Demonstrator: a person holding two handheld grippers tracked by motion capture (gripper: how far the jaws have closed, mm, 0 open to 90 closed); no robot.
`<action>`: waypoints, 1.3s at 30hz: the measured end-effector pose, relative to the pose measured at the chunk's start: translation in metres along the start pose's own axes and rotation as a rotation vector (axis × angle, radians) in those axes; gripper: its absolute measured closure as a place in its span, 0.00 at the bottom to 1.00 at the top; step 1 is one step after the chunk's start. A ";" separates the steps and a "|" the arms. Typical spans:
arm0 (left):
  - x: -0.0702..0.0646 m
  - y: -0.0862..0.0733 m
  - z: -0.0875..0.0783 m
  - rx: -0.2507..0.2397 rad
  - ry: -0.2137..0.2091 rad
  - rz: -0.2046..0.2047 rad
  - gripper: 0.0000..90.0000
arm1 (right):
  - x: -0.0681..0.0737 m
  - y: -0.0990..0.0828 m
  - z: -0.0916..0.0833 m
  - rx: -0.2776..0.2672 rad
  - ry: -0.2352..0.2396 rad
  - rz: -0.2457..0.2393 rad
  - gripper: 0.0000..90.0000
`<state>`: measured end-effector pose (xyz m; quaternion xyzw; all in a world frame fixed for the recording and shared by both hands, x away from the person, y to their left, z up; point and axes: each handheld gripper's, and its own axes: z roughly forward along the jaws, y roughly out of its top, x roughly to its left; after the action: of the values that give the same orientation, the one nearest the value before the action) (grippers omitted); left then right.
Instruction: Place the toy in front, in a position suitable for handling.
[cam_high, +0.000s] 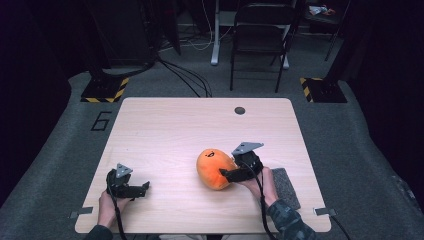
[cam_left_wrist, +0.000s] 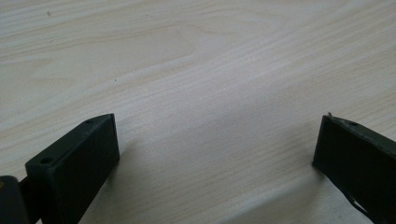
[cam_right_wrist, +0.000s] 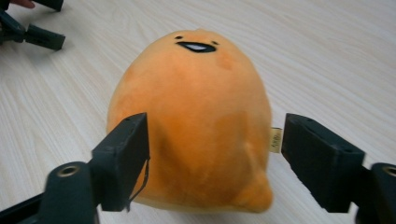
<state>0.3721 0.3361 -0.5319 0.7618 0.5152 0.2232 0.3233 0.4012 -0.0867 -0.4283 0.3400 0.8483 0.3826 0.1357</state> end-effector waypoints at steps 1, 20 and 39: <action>0.000 0.000 0.000 0.003 -0.003 0.001 0.00 | -0.001 -0.001 -0.004 0.002 0.002 0.009 0.21; 0.000 0.000 0.000 0.003 -0.002 0.000 0.00 | -0.042 -0.047 -0.060 0.009 -0.099 0.114 0.06; 0.001 0.000 0.001 0.000 -0.006 0.001 0.00 | -0.074 -0.116 -0.056 0.176 -0.191 0.233 0.10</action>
<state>0.3731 0.3366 -0.5321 0.7627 0.5137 0.2212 0.3248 0.3722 -0.2237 -0.4790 0.4816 0.8164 0.2862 0.1401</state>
